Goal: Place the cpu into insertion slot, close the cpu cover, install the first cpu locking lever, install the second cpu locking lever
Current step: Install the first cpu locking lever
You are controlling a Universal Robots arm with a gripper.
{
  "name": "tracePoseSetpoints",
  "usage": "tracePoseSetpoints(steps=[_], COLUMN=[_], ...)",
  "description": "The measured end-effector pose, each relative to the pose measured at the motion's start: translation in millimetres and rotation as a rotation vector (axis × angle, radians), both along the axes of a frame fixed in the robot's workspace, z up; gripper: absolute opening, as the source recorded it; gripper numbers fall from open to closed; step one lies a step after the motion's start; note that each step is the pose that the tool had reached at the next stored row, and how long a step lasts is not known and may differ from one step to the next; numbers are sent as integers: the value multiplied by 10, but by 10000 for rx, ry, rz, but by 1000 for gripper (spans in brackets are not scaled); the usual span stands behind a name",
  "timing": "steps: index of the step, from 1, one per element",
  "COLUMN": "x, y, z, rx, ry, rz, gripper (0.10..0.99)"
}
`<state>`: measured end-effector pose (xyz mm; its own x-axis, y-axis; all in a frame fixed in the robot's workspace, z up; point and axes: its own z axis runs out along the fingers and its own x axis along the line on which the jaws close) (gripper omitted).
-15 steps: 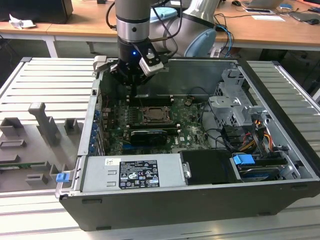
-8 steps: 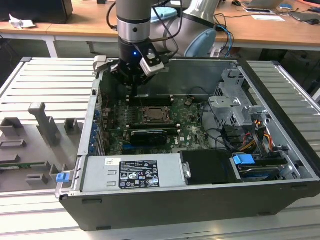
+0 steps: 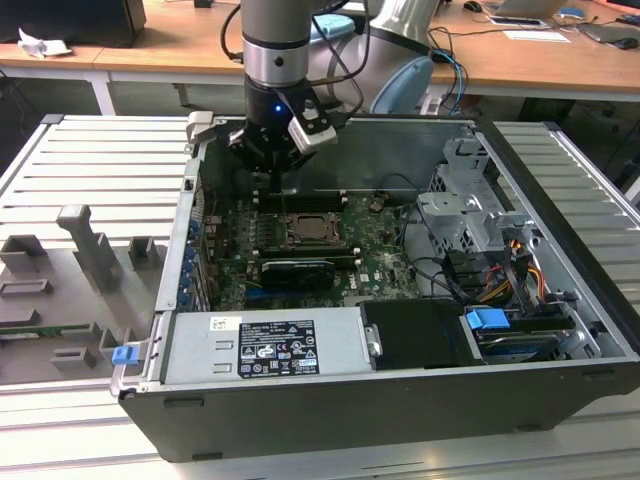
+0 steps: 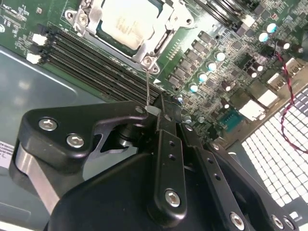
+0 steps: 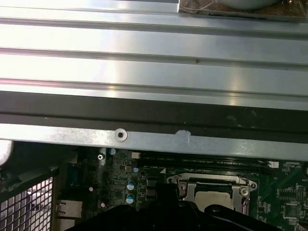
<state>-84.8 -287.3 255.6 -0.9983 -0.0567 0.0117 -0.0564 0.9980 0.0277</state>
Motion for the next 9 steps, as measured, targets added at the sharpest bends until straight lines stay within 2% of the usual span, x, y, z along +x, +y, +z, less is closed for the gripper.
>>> tracePoseSetpoints(steps=[4,9], x=[62,227], y=[0,0], z=[-19,-49], rx=[0,1], ry=[1,0], rz=[-2,0], gripper=[106,106])
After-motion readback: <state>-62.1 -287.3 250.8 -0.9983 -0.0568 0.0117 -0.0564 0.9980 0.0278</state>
